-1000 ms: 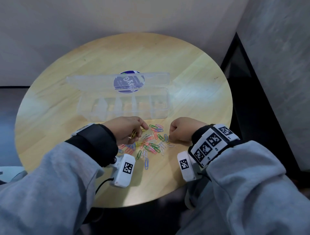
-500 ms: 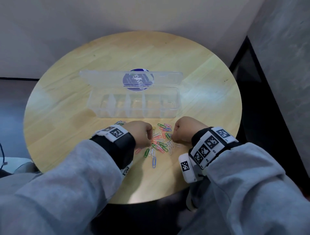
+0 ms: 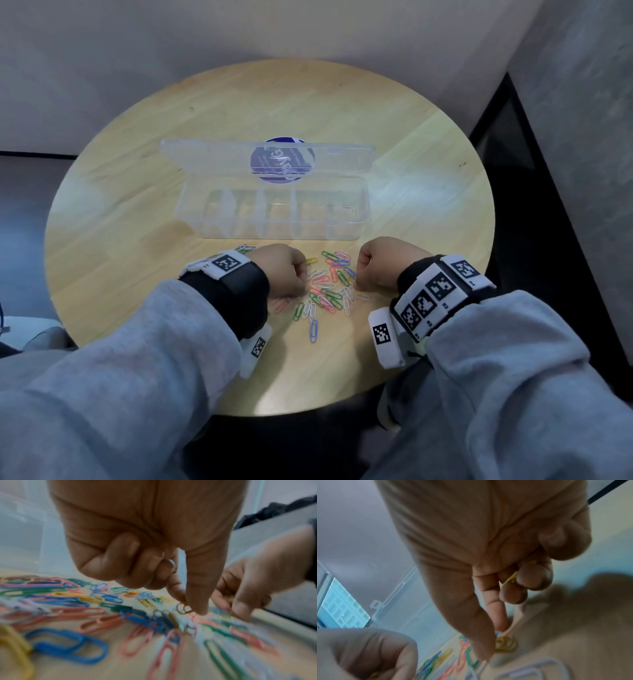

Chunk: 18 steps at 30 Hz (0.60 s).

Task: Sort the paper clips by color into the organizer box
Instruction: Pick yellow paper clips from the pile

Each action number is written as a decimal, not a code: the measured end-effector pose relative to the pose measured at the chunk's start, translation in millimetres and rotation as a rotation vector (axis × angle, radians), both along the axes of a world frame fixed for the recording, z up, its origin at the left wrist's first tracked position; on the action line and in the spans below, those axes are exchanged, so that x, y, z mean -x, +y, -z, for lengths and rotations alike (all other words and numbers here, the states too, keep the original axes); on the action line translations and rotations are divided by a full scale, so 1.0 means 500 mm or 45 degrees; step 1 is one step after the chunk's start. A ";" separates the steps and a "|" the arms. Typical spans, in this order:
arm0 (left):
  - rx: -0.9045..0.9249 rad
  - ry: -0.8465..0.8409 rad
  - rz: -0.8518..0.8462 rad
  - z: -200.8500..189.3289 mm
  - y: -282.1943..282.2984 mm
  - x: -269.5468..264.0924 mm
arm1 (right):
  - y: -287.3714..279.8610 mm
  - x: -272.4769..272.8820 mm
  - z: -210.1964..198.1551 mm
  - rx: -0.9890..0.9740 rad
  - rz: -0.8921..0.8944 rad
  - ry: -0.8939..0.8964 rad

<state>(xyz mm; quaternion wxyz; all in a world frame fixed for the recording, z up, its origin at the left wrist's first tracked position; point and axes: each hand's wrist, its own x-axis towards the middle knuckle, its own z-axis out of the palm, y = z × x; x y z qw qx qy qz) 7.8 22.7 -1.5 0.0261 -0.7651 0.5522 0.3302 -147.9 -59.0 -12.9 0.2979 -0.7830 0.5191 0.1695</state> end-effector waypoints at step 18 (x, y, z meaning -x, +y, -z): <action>0.227 0.983 -0.968 -0.031 0.018 -0.069 | 0.006 -0.014 -0.029 -0.322 -0.001 -0.346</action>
